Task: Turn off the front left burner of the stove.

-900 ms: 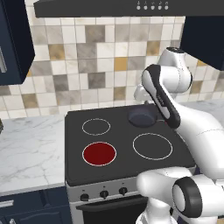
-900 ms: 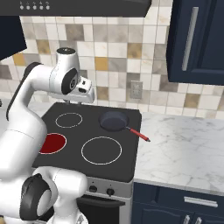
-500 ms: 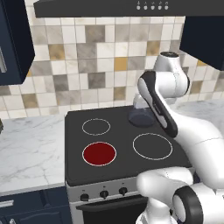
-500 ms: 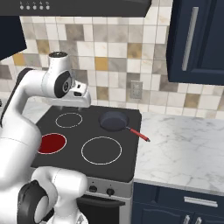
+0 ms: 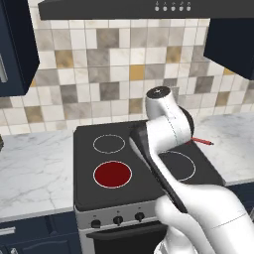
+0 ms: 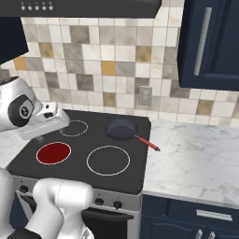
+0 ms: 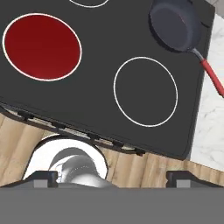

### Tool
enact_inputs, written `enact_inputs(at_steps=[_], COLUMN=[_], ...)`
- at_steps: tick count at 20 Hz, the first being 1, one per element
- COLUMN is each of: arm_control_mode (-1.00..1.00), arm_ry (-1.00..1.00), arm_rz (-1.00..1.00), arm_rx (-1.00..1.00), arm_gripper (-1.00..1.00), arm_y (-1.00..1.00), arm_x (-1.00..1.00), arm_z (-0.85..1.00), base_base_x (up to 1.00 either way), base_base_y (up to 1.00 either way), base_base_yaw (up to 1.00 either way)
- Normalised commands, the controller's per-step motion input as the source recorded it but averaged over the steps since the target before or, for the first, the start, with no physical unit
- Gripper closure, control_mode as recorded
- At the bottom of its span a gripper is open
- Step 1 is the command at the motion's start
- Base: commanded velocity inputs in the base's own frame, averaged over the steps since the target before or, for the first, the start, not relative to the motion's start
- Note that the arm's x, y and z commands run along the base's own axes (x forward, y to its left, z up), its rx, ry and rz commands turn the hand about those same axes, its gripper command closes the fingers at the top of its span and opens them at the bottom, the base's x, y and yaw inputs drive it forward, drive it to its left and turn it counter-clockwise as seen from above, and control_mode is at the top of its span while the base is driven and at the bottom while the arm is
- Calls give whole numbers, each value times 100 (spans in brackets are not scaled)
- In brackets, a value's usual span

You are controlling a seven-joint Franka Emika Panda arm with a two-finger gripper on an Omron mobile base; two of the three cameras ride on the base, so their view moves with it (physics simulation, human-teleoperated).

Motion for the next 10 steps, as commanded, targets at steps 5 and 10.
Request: enact_inputs(at_steps=[5, 10], arm_control_mode=[-100, -100], arm_ry=[-2, 1], arm_rz=[20, 17], arm_rx=[-28, -21], arm_gripper=[-100, -100], arm_y=[58, 58], arm_x=[-59, -33], arm_z=[-12, -13], base_base_x=[0, 0], base_base_y=[0, 0], base_base_yaw=[0, 0])
